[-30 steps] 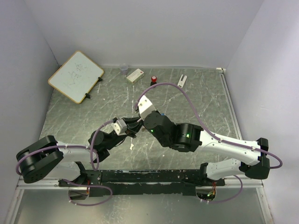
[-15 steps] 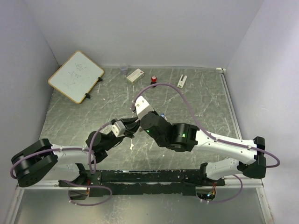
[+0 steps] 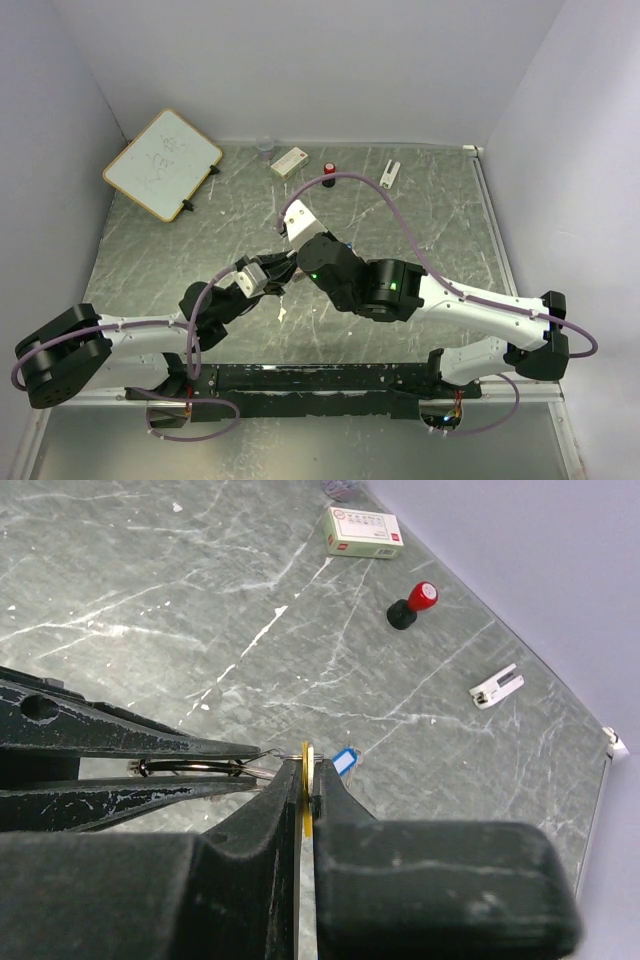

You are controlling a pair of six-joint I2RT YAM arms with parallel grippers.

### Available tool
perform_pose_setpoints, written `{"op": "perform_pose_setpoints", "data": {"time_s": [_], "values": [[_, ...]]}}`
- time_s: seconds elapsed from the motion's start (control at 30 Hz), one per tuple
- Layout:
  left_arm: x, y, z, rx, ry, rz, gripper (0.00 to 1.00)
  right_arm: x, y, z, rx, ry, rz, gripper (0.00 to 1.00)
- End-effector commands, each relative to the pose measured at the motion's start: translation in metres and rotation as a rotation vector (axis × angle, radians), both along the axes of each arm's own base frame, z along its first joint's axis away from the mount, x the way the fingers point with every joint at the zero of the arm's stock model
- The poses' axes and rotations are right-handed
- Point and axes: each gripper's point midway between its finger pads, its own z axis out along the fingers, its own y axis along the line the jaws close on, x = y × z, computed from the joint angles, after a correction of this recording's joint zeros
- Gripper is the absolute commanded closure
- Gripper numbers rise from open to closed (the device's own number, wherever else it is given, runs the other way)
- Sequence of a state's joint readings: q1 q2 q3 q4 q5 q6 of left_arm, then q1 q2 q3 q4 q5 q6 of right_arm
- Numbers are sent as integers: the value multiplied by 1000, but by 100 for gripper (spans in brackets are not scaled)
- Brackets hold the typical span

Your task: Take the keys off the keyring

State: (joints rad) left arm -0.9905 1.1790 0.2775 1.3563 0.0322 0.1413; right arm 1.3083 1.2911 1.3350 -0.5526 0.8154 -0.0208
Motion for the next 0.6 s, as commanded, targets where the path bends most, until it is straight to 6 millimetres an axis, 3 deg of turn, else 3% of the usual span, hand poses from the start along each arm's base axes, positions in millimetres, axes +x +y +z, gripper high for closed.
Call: {"op": "perform_pose_setpoints", "data": {"time_s": [0.0,0.27,0.43,0.57], "values": [[-15,-7,-5,40,-31,-69,93,4,-7,23,41,-48,-29,100],[-26,-14,6,35,-68,-138,93,1,-4,11,39,-22,-2,100],[-20,-14,5,12,-33,-120,89,0,-4,9,45,-17,-1,100],[-20,-13,4,9,-39,-113,91,-1,-6,9,53,-17,-3,100]]}}
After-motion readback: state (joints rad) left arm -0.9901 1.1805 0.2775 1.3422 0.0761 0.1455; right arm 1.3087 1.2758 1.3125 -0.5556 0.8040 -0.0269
